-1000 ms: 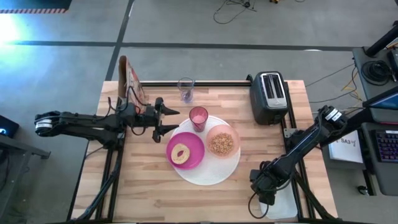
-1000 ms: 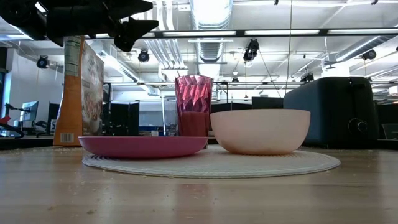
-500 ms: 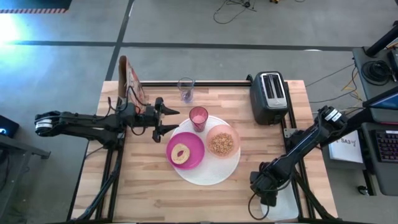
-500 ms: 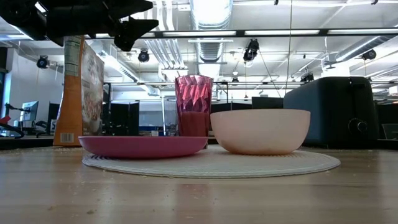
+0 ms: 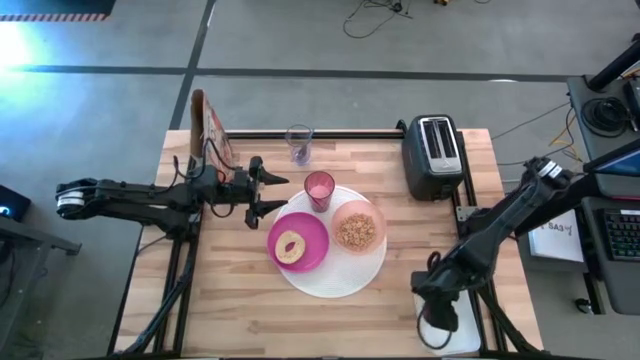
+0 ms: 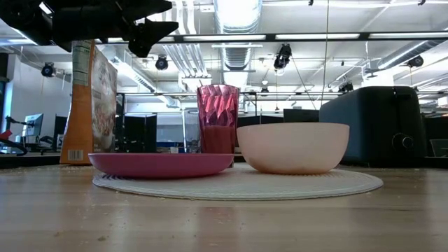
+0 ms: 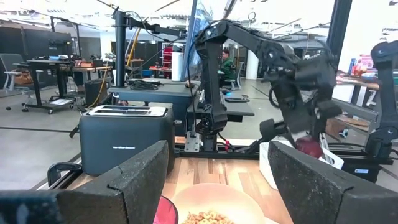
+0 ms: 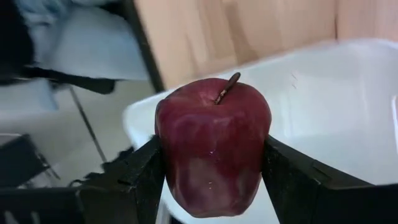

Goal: Arrange a breakfast setting
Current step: Put the apple beside the red cup on the placemat

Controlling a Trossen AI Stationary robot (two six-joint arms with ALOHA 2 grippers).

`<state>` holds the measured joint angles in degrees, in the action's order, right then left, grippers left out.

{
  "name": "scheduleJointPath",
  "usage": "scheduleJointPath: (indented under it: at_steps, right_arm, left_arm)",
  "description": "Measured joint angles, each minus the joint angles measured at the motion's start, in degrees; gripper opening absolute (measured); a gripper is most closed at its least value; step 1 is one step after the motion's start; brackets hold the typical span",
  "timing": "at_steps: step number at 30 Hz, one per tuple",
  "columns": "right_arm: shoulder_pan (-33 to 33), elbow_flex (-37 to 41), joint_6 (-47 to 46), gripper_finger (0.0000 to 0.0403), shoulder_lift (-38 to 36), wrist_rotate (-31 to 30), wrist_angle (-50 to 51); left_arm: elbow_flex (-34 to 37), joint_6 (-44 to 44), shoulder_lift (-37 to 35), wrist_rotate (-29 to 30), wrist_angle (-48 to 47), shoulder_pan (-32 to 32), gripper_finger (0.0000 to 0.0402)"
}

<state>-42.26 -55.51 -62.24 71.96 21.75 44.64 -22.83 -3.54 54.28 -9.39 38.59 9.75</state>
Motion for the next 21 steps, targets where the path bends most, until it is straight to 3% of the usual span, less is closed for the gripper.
scheduleJointPath:
  at_steps: [3, 12, 15, 17, 21]
  right_arm:
    - [0.0, -1.03, -0.15, 0.0216, -3.33, -3.79, 0.0]
    - [0.02, -3.67, 4.9, 0.0216, -10.23, -24.1, -0.13]
    - [0.02, -4.77, 11.91, 0.0216, -10.79, -36.04, -0.19]
    - [0.02, -5.34, 15.75, 0.0216, -10.7, -48.43, -0.31]
    - [1.16, -5.54, 14.49, 0.0216, -9.97, -73.32, -0.2]
  left_arm:
    - [0.0, 0.0, 0.0, 0.0, 0.0, 0.01, 0.0261]
    - [0.0, 0.0, 0.0, -0.02, 0.0, 0.01, 0.0261]
    - [0.0, -0.01, 0.0, -0.02, 0.0, 0.01, 0.0261]
    - [0.0, 0.0, 0.0, -0.02, 0.0, -0.01, 0.0261]
    - [0.0, 0.01, 0.0, -0.02, 0.0, 0.01, 0.0261]
